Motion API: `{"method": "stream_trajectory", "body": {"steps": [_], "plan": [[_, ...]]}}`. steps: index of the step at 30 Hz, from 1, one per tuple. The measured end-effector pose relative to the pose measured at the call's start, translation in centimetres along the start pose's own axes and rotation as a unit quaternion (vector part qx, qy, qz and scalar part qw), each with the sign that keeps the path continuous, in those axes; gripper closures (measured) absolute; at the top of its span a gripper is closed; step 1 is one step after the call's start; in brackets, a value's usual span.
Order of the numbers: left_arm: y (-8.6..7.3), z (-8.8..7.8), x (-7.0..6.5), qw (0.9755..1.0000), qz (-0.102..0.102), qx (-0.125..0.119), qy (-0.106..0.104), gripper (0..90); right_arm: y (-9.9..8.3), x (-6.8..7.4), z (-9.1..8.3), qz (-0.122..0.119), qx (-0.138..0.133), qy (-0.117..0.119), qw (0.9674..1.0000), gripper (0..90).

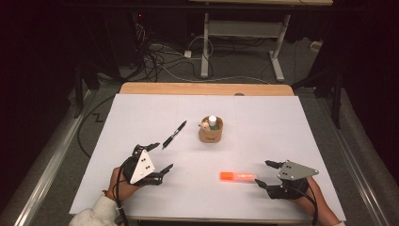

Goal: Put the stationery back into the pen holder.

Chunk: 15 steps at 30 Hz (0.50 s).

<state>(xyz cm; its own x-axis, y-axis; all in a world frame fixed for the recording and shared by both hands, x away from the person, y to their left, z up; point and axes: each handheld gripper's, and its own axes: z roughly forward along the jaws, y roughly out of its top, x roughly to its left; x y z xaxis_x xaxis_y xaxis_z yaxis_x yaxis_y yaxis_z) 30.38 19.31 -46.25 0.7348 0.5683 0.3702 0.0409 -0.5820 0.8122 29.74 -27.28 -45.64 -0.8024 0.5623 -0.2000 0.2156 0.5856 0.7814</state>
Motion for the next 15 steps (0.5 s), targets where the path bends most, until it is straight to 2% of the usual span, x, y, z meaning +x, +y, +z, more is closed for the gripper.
{"method": "stream_trajectory", "body": {"steps": [2,9,11,15], "plan": [[-0.7,-0.5,0.1,0.9999,-0.011,0.004,-0.004,18.8,0.5,0.1,0.2,-0.002,0.007,0.010,0.9999,28.2],[-2.6,-1.7,0.0,0.9993,-0.023,0.027,-0.006,18.8,2.3,0.3,1.6,-0.023,0.046,0.035,0.9980,26.9],[-2.8,-2.0,-0.1,0.9991,-0.029,0.030,-0.009,18.8,2.9,0.3,2.2,-0.025,0.054,0.048,0.9971,26.9],[-3.1,-2.5,-0.3,0.9989,-0.031,0.032,-0.012,18.8,4.2,0.5,3.7,-0.045,0.083,0.064,0.9934,26.9]]}}
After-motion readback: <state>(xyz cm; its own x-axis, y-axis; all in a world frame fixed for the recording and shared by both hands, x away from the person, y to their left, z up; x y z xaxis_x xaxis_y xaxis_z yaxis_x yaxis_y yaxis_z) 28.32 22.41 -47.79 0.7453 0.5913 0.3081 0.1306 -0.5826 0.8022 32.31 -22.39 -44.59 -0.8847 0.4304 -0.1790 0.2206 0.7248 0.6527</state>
